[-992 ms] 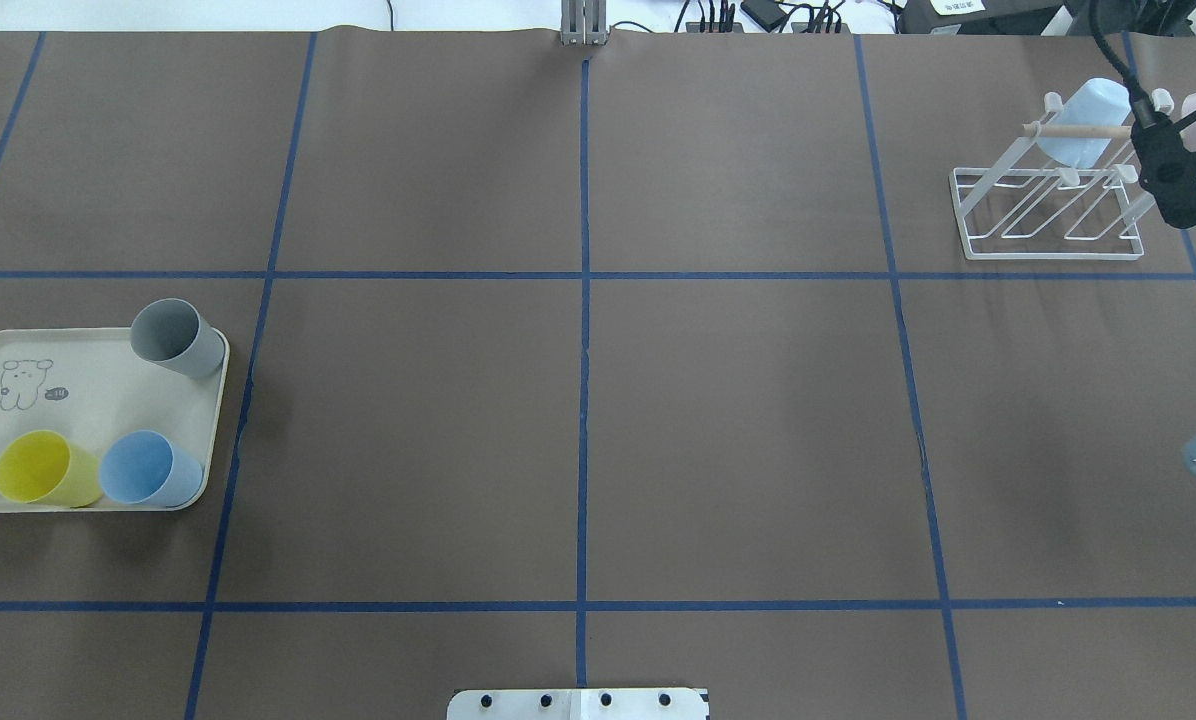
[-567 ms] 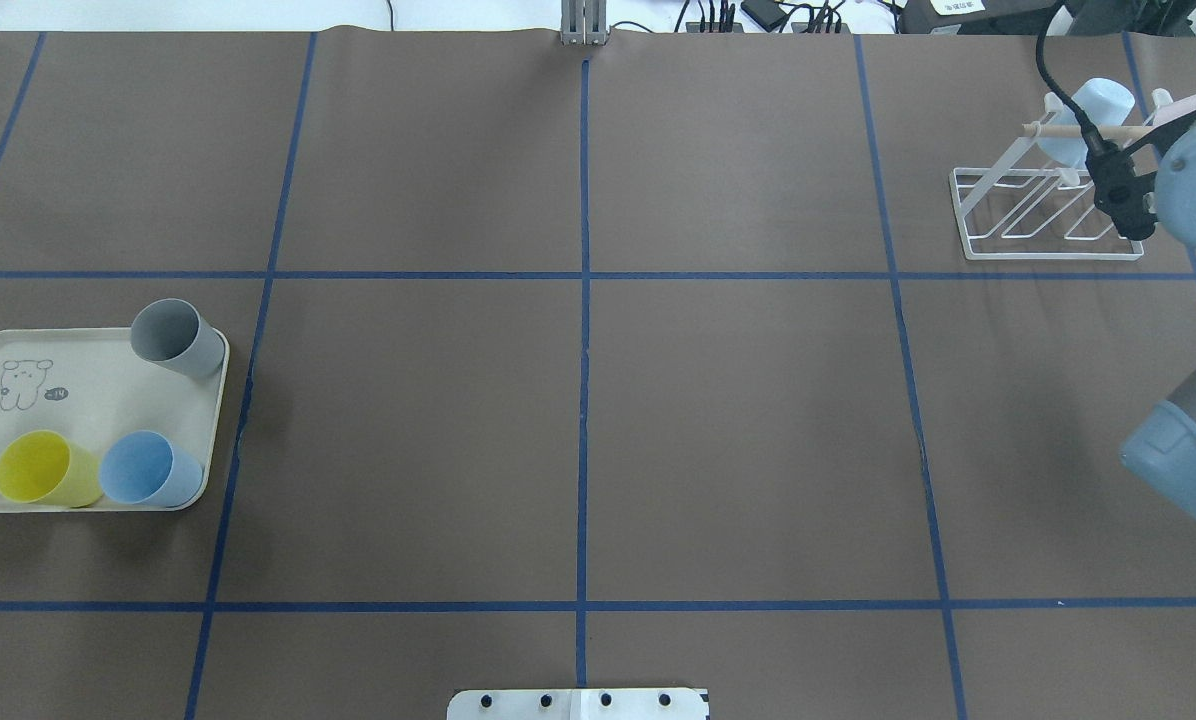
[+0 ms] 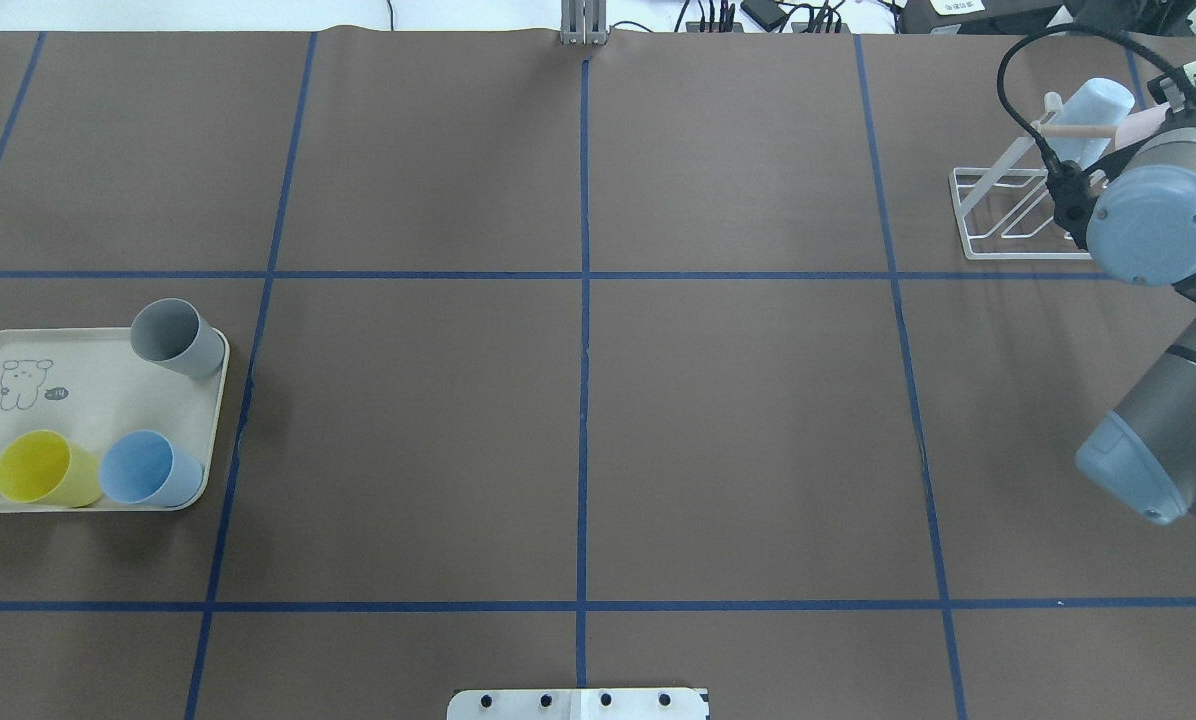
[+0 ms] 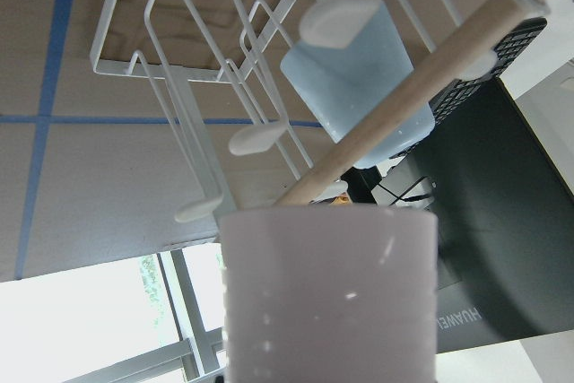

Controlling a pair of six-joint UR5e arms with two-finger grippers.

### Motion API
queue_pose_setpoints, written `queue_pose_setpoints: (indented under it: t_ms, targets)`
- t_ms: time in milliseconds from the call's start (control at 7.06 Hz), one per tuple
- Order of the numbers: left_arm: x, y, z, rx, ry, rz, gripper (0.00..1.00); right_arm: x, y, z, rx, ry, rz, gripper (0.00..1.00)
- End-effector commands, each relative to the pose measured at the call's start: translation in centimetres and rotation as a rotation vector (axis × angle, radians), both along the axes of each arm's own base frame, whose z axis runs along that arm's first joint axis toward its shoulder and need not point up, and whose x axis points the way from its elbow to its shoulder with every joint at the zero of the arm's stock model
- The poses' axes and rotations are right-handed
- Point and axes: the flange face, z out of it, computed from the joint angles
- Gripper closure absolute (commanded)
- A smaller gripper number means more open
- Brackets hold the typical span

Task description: Transfer IKEA cup to right arm and place on rack

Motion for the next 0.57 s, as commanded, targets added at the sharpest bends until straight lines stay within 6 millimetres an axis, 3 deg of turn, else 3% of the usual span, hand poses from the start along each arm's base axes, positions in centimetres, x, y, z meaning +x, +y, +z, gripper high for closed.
queue_pose_setpoints:
  t_ms: [0,425]
  targets:
    - [0.0,0.0,0.1,-0.001,0.0,0.001,0.0,-2.0,-0.2,2.3,-0.003,0.032,0.018,0.9]
    - [0.1,-0.1,0.1,-0.001,0.0,0.002,0.0,-2.1,0.1,3.4,-0.011,0.052,0.017,0.88]
